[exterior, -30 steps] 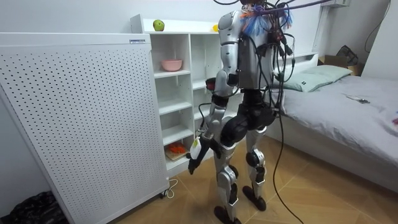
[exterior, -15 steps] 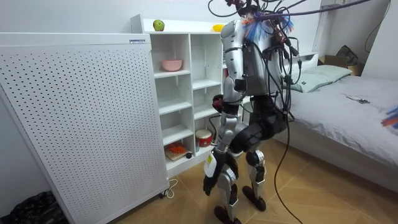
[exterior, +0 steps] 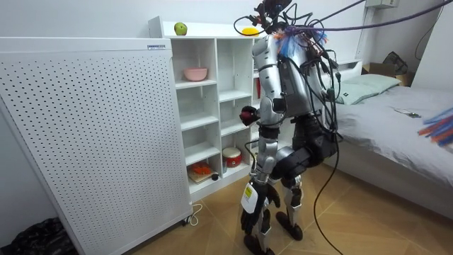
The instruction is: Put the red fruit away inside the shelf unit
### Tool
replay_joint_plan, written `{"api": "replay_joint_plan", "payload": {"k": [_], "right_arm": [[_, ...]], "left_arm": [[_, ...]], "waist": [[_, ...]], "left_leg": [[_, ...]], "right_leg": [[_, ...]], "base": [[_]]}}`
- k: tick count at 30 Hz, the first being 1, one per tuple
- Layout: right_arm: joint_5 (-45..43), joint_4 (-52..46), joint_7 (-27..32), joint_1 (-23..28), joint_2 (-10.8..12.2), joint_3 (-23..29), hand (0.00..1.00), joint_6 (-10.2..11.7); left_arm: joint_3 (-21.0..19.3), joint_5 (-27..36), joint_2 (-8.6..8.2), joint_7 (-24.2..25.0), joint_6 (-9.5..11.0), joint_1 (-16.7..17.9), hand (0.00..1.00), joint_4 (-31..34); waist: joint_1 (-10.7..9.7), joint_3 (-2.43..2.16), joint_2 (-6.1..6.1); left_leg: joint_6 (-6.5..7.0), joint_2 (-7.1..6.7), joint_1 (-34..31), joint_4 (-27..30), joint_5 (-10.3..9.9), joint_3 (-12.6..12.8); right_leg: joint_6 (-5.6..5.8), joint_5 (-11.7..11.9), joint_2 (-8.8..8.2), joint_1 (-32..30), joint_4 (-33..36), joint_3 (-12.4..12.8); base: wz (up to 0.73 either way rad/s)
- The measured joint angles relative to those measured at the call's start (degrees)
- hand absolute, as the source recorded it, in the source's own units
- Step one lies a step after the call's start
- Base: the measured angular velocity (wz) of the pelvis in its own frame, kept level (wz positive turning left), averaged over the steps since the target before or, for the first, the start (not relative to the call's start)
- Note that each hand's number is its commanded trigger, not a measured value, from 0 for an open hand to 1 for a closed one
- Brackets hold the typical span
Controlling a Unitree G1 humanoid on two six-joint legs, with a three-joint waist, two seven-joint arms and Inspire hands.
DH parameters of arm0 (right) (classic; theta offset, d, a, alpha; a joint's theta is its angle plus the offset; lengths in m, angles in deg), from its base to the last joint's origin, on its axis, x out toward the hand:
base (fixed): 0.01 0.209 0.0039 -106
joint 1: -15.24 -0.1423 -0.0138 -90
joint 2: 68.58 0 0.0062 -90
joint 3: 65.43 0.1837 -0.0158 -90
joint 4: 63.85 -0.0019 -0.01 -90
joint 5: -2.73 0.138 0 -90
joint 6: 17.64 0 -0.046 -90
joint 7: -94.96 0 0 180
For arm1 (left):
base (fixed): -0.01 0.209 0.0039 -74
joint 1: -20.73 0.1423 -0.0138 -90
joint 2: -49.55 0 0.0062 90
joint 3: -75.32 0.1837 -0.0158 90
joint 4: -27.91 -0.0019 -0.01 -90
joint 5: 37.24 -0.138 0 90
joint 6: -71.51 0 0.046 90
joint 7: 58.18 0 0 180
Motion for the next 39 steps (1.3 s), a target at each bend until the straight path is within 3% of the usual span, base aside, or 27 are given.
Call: {"api": "replay_joint_plan", "payload": {"k": [4,6,11,12,13,14,23,29,39], "right_arm": [[0.01,0.00,0.01,-1.65,-1.07,1.05,1.00,0.05],[0.00,0.00,0.01,-2.04,-1.46,1.04,1.00,0.00],[-0.23,0.00,0.38,-2.86,-2.58,1.05,1.00,-0.02],[-0.30,0.00,0.59,-3.26,-2.95,1.05,0.85,-0.01],[-0.29,0.00,0.65,-3.38,-3.15,1.05,0.16,0.01],[-0.28,0.00,0.78,-3.70,-3.43,1.07,0.00,0.08],[0.32,-0.31,4.14,-6.06,-5.34,1.87,0.00,1.69],[0.21,-0.97,9.04,-7.15,-5.70,4.83,0.00,4.07],[2.16,-2.24,15.63,-7.18,-5.94,6.69,0.00,7.49]], "left_arm": [[1.26,0.97,1.01,0.73,-0.03,0.00,0.00,1.14],[2.96,1.05,2.34,1.67,-0.20,0.09,0.00,2.38],[2.91,0.98,2.72,1.84,-0.23,0.12,0.00,3.24],[2.90,0.98,2.73,1.86,-0.25,0.13,0.00,3.39],[2.90,0.98,2.75,1.86,-0.32,0.20,0.00,3.62],[2.88,0.95,2.79,1.82,-0.39,0.33,0.00,4.25],[2.82,0.08,2.79,1.71,-0.20,1.24,0.00,7.19],[2.74,-1.59,3.03,1.59,-0.14,3.35,0.00,8.91],[2.88,-1.98,3.34,1.23,0.57,4.44,0.00,8.81]], "waist": [[0.78,-0.02,0.04],[1.02,-0.02,0.04],[1.65,-0.03,0.06],[1.82,-0.03,0.10],[1.90,-0.07,0.18],[2.03,-0.07,0.19],[2.10,-0.07,0.18],[2.08,-0.21,0.40],[2.17,-0.70,1.54]], "left_leg": [[0.26,-0.22,-0.89,0.53,-0.17,-0.01],[0.35,-0.58,-1.11,0.53,-0.22,-0.01],[0.52,-1.15,-2.00,0.79,-0.28,0.02],[0.62,-1.22,-2.12,1.05,-0.37,0.04],[0.67,-1.21,-2.20,1.26,-0.45,-0.01],[0.64,-1.22,-2.28,1.54,-0.56,-0.16],[0.74,-2.05,-2.74,3.06,-0.87,-0.25],[0.95,-1.47,-3.50,3.83,-1.11,-0.22],[1.10,-2.09,-3.18,3.97,-1.19,-0.13]], "right_leg": [[0.06,-0.18,-0.52,-0.83,0.44,-0.47],[0.07,-0.35,-1.03,-1.18,0.83,-0.74],[0.36,-0.69,-1.44,-2.37,1.71,-0.26],[0.47,-0.87,-1.45,-2.53,2.05,-0.09],[0.50,-1.00,-1.45,-2.55,2.23,-0.10],[0.54,-1.19,-1.41,-2.56,2.47,-0.10],[0.20,-2.57,-3.35,-3.35,5.35,-0.63],[0.38,-2.39,-3.18,-3.67,5.24,-0.67],[0.54,-2.43,-3.17,-3.58,5.62,-0.47]], "base": [[0.02],[0.06],[0.04],[0.00],[0.05],[0.06],[0.06],[-0.01],[0.00]]}}
